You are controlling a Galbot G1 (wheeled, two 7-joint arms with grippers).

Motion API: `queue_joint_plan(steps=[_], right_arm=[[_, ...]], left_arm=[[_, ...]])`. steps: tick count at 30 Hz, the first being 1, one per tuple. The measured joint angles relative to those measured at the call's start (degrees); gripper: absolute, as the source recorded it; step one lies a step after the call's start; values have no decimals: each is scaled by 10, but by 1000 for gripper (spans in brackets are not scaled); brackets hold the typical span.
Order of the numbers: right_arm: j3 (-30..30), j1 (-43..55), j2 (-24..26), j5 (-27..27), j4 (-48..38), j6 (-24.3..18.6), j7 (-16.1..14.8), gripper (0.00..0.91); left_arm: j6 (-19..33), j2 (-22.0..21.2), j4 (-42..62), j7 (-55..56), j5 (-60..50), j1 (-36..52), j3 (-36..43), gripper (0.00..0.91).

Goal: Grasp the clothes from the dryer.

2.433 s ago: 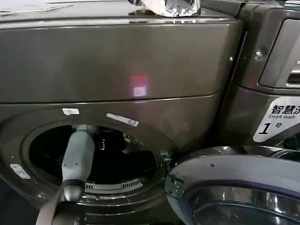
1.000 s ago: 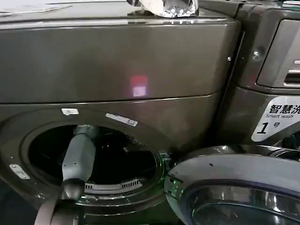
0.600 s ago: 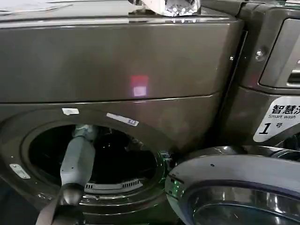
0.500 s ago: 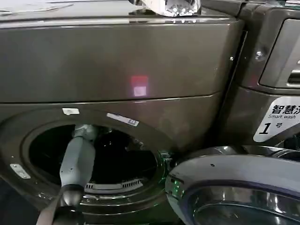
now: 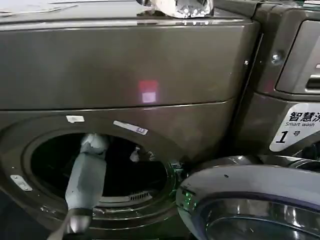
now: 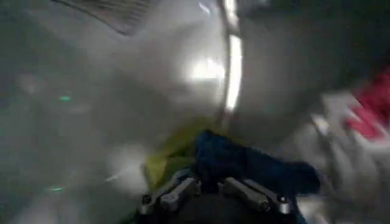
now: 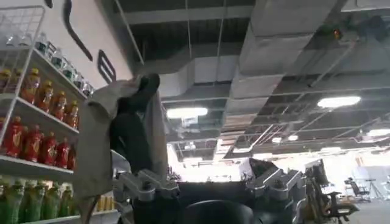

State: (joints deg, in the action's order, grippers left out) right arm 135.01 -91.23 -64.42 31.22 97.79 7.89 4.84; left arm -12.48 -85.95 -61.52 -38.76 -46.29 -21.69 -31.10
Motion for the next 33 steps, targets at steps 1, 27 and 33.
queue_joint_plan(steps=[1, 27, 33], right_arm=[[-1, 1, 0, 0, 1, 0, 0, 907], [-5, 2, 0, -17, 8, 6, 3, 907], [-6, 3, 0, -19, 11, 7, 7, 907]], left_arm=[[-8, -2, -12, 18, 19, -7, 2, 0], [-91, -42, -165, 385, 381, -125, 15, 0], [-94, -45, -170, 407, 407, -129, 17, 0]])
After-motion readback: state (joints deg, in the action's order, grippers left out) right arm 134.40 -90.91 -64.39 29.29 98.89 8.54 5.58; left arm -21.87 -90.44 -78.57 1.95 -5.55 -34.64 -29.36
